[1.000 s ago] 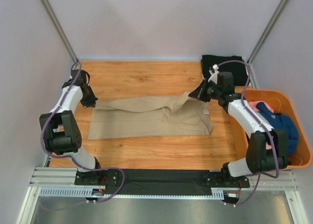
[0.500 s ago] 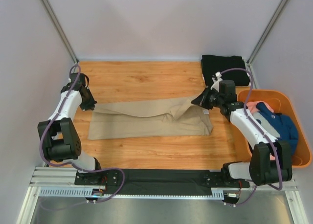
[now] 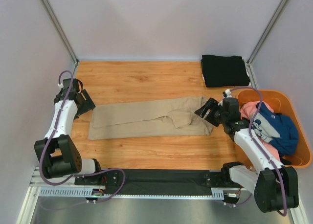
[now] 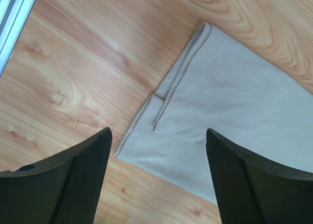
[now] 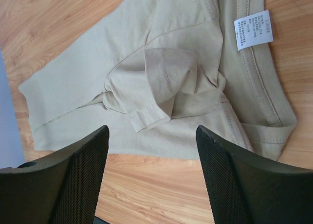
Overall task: Fold and stack the t-shirts
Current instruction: Fold the tshirt
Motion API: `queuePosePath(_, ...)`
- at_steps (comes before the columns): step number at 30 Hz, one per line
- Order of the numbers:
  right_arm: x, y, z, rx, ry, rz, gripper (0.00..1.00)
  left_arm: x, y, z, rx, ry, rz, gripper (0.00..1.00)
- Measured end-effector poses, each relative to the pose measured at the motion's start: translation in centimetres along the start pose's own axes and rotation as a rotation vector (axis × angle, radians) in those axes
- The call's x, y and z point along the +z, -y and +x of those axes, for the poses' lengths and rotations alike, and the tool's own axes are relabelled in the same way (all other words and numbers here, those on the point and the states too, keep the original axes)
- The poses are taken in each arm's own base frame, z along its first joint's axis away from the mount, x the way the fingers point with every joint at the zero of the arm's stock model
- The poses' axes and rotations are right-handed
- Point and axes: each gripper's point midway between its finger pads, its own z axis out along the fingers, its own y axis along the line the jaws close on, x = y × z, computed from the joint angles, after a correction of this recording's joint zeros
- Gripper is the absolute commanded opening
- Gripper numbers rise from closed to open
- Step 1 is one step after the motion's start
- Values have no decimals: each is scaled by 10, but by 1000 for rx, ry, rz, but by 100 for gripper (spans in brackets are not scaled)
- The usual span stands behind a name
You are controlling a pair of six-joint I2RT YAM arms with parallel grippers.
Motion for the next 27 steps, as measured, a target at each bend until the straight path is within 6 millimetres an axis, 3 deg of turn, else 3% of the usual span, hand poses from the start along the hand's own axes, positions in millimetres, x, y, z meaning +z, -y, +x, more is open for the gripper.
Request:
queuePosePath(2,-1,-3,-1,-7,7,-2,73,-2,5,1,14,6,2,83)
queuePosePath(5,5,-13,3,-29,-24,-2,73,-6,28,9,80,7,33,82)
queuePosePath(10,45,-33,25,-81,-167,53,70,3,76,34,191,-60,86,78)
queuePosePath(12,65,-30,36,-88,-222,102,70,15,85,53,225,-123,74,77)
queuePosePath(16,93,1,62,-63,-323,239,69,39,89,85,259,-241,24,75)
queuePosePath(21,109,-5,50,-41,-323,273,68,50,88,103,258,-316,0,72)
queuePosePath(27,156,-28,20,-81,-353,310,65,49,92,115,226,-352,31,70)
